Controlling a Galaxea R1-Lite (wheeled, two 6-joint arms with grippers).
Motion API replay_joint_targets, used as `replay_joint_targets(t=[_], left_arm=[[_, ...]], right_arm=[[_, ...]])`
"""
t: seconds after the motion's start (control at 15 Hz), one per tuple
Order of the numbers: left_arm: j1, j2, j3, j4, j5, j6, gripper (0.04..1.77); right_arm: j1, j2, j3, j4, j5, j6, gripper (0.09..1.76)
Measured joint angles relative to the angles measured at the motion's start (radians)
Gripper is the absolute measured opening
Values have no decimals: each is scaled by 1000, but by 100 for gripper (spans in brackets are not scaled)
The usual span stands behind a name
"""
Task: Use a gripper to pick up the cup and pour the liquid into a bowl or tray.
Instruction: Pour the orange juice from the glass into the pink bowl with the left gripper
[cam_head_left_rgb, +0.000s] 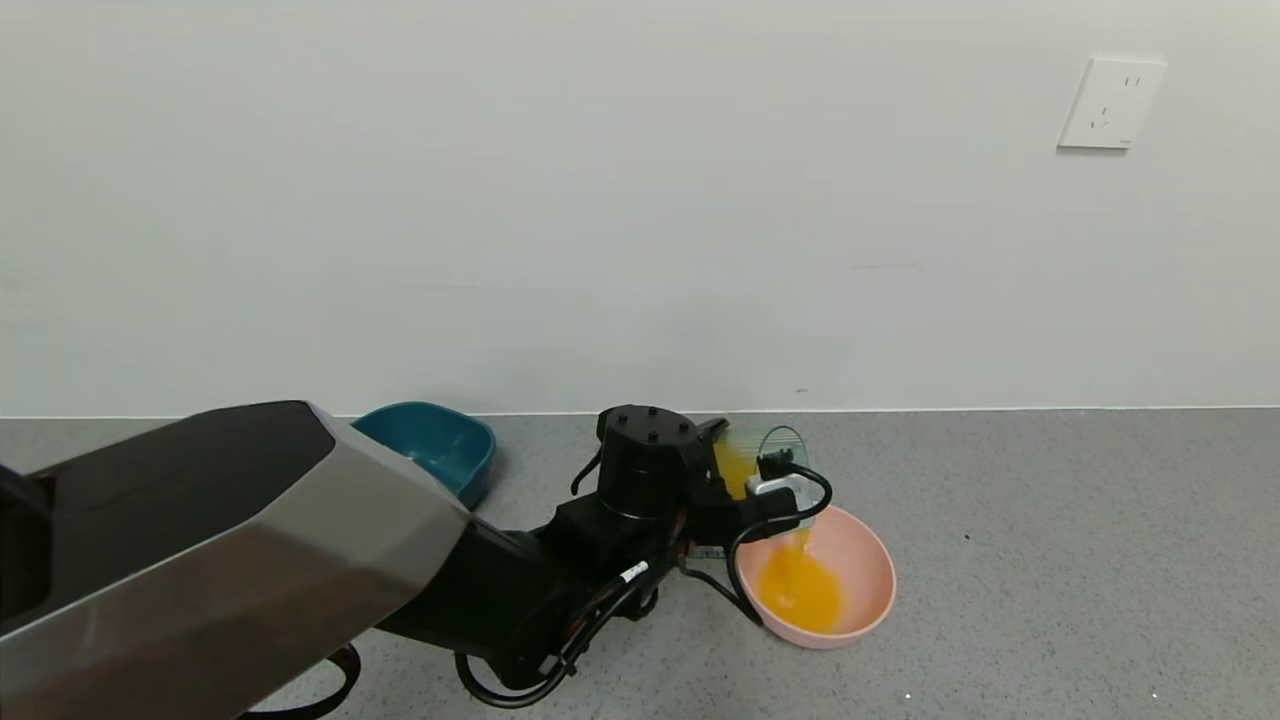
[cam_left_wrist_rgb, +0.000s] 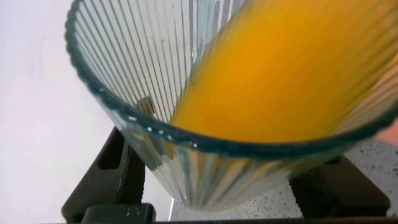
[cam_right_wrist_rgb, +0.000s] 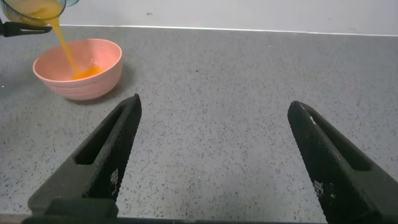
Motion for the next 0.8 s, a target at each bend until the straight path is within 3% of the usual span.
replay_joint_targets(t=[0.8], left_arm=[[-6, -11, 7, 20, 41, 76, 129]], right_arm=[[0, 0, 0, 0, 0, 0, 171]])
